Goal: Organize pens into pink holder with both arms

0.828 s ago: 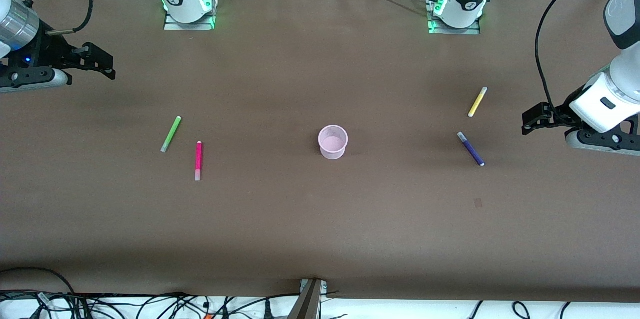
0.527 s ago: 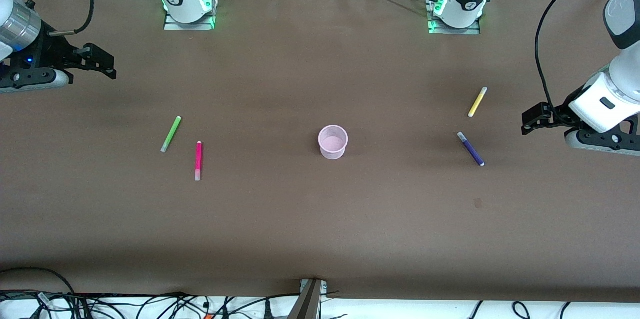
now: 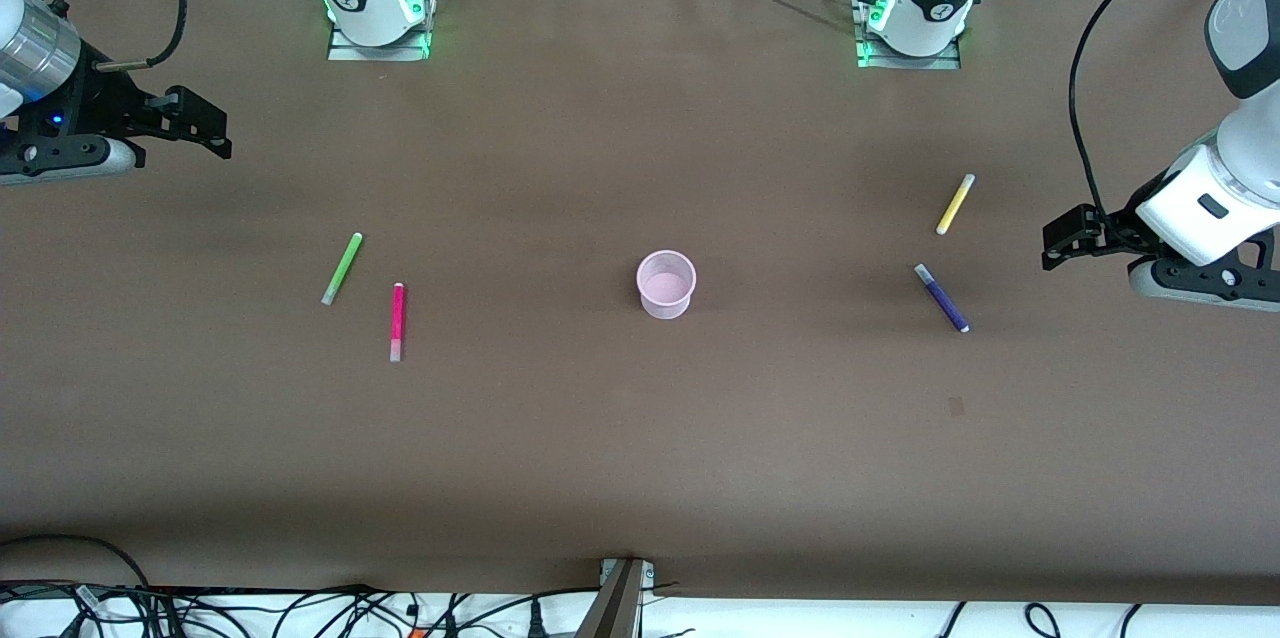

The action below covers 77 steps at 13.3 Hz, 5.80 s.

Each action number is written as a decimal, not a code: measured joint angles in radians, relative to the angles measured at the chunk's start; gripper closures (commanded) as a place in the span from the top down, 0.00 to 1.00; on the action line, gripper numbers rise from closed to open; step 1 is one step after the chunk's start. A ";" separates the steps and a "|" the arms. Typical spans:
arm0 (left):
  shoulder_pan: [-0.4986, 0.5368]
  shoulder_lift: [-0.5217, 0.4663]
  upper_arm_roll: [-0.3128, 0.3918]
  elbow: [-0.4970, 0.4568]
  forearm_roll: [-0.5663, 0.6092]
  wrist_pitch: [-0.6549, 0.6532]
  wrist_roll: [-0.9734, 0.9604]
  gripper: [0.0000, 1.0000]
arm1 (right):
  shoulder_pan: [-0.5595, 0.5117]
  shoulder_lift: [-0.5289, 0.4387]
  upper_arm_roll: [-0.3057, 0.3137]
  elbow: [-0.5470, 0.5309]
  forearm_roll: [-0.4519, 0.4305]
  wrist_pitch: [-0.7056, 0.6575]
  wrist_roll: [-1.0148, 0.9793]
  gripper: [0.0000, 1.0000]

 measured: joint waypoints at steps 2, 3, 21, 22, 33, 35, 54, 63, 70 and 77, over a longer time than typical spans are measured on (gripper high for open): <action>0.000 0.000 0.000 0.000 0.000 0.000 0.000 1.00 | 0.000 0.001 -0.001 0.000 0.000 0.040 0.001 1.00; 0.000 0.000 0.000 0.000 0.000 0.000 0.000 1.00 | -0.002 0.004 -0.003 0.001 0.000 0.051 0.001 1.00; 0.072 0.390 0.012 -0.009 -0.034 0.156 -0.290 1.00 | -0.002 0.019 -0.005 0.009 0.000 0.064 0.002 1.00; 0.073 0.415 0.012 -0.009 -0.036 0.168 -0.320 1.00 | -0.002 0.019 -0.005 0.009 0.000 0.064 0.002 1.00; 0.064 0.508 0.001 -0.136 -0.037 0.321 -0.600 1.00 | 0.007 0.019 0.002 0.009 0.000 0.064 0.089 1.00; 0.063 0.498 0.001 -0.172 -0.037 0.357 -0.603 0.81 | 0.007 0.021 0.002 0.009 0.000 0.064 0.089 1.00; 0.060 0.333 -0.144 -0.045 -0.040 0.322 -0.881 0.00 | 0.111 0.360 0.004 -0.011 0.000 0.215 0.153 0.99; -0.170 0.336 -0.256 0.065 0.141 0.318 -1.499 0.00 | 0.147 0.459 0.004 -0.252 0.000 0.571 0.233 0.87; -0.381 0.359 -0.255 0.065 0.570 0.333 -2.051 0.00 | 0.146 0.508 -0.002 -0.297 0.000 0.700 0.236 0.82; -0.557 0.430 -0.252 0.065 0.807 0.192 -2.316 0.00 | 0.143 0.552 -0.009 -0.297 0.000 0.770 0.235 0.69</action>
